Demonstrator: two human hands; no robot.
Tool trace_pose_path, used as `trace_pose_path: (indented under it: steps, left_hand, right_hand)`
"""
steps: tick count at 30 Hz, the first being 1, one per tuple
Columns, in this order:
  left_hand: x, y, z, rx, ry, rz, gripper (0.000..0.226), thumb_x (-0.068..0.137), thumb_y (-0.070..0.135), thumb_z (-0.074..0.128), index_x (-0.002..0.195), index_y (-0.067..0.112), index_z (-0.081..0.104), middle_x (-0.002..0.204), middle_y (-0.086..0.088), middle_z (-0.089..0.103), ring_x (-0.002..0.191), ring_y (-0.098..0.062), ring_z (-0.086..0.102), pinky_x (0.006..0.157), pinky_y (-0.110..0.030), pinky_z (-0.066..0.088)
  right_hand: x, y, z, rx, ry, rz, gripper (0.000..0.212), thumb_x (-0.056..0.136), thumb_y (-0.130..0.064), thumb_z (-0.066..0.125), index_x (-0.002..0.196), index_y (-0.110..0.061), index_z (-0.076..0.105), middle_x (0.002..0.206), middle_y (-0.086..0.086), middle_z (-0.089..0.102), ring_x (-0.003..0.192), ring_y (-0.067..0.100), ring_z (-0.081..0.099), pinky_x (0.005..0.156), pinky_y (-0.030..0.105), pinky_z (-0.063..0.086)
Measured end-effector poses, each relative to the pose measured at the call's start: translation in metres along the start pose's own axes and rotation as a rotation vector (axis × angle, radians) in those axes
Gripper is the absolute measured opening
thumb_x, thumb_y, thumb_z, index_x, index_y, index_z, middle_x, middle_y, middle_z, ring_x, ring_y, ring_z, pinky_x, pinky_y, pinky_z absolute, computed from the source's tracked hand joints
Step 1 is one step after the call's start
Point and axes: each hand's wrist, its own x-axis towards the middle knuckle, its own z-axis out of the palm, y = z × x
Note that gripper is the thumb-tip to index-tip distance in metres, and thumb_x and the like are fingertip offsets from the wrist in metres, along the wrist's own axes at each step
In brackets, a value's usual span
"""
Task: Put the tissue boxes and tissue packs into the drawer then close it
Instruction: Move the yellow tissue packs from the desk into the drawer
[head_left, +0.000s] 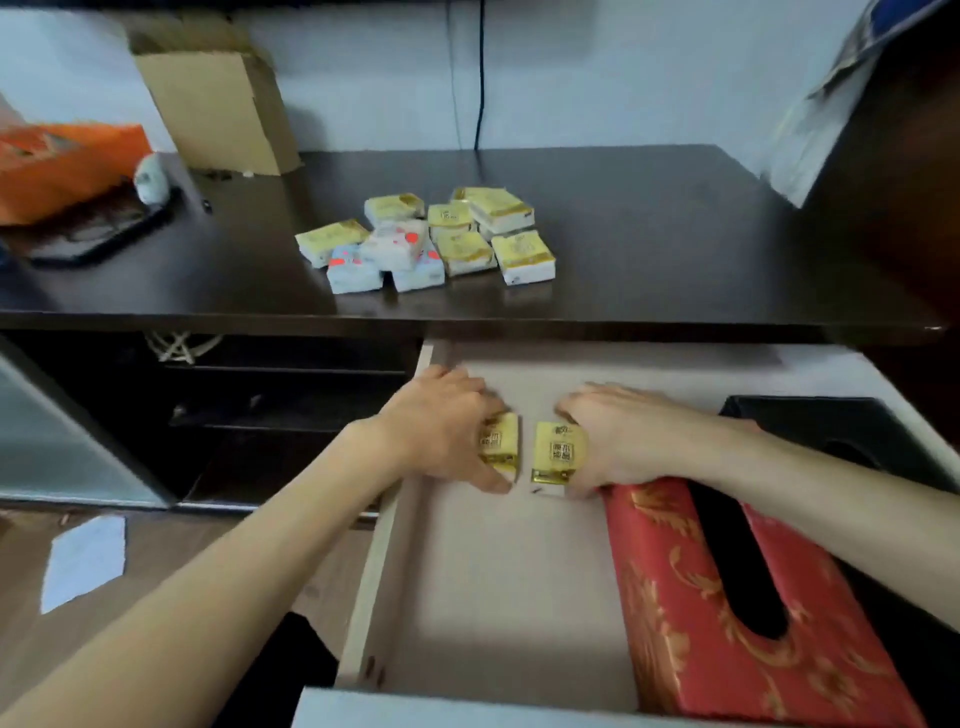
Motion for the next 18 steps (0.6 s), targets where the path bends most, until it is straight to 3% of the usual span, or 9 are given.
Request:
trace_pose_path:
  steps: [4, 7, 12, 18]
  left_hand:
    - [-0.001, -0.002, -0.007, -0.008, -0.101, 0.040, 0.086, 0.060, 0.078, 0.062, 0.133, 0.032, 0.052, 0.128, 0.006, 0.059, 0.119, -0.019, 0.051, 0.101, -0.039, 0.034]
    - [0.001, -0.006, -0.010, -0.070, -0.116, 0.069, 0.080, 0.061, 0.072, 0.063, 0.130, 0.033, 0.053, 0.121, 0.007, 0.063, 0.113, -0.018, 0.055, 0.097, -0.039, 0.036]
    - [0.005, -0.011, 0.004, -0.074, -0.032, 0.085, 0.071, 0.060, 0.073, 0.060, 0.120, 0.035, 0.059, 0.108, 0.011, 0.067, 0.101, -0.016, 0.060, 0.091, -0.037, 0.038]
    - [0.013, -0.015, 0.010, -0.059, 0.015, 0.111, 0.064, 0.060, 0.080, 0.054, 0.105, 0.035, 0.062, 0.094, 0.011, 0.065, 0.091, -0.016, 0.059, 0.076, -0.035, 0.033]
  right_hand:
    - [0.002, -0.006, -0.001, 0.034, -0.009, 0.042, 0.059, 0.058, -0.047, 0.085, 0.109, -0.025, 0.065, 0.112, -0.002, 0.065, 0.104, 0.025, 0.065, 0.086, 0.038, 0.058]
    - [0.007, -0.004, -0.001, 0.071, 0.014, 0.073, 0.064, 0.053, -0.048, 0.086, 0.110, -0.028, 0.064, 0.108, -0.004, 0.068, 0.099, 0.023, 0.066, 0.084, 0.037, 0.058]
    - [0.014, 0.002, 0.009, 0.099, 0.053, 0.069, 0.066, 0.048, -0.051, 0.082, 0.109, -0.037, 0.062, 0.107, -0.011, 0.067, 0.096, 0.020, 0.063, 0.073, 0.033, 0.052]
    - [0.018, 0.007, 0.012, 0.119, 0.067, 0.052, 0.073, 0.046, -0.060, 0.077, 0.116, -0.045, 0.059, 0.110, -0.018, 0.064, 0.099, 0.017, 0.062, 0.082, 0.039, 0.055]
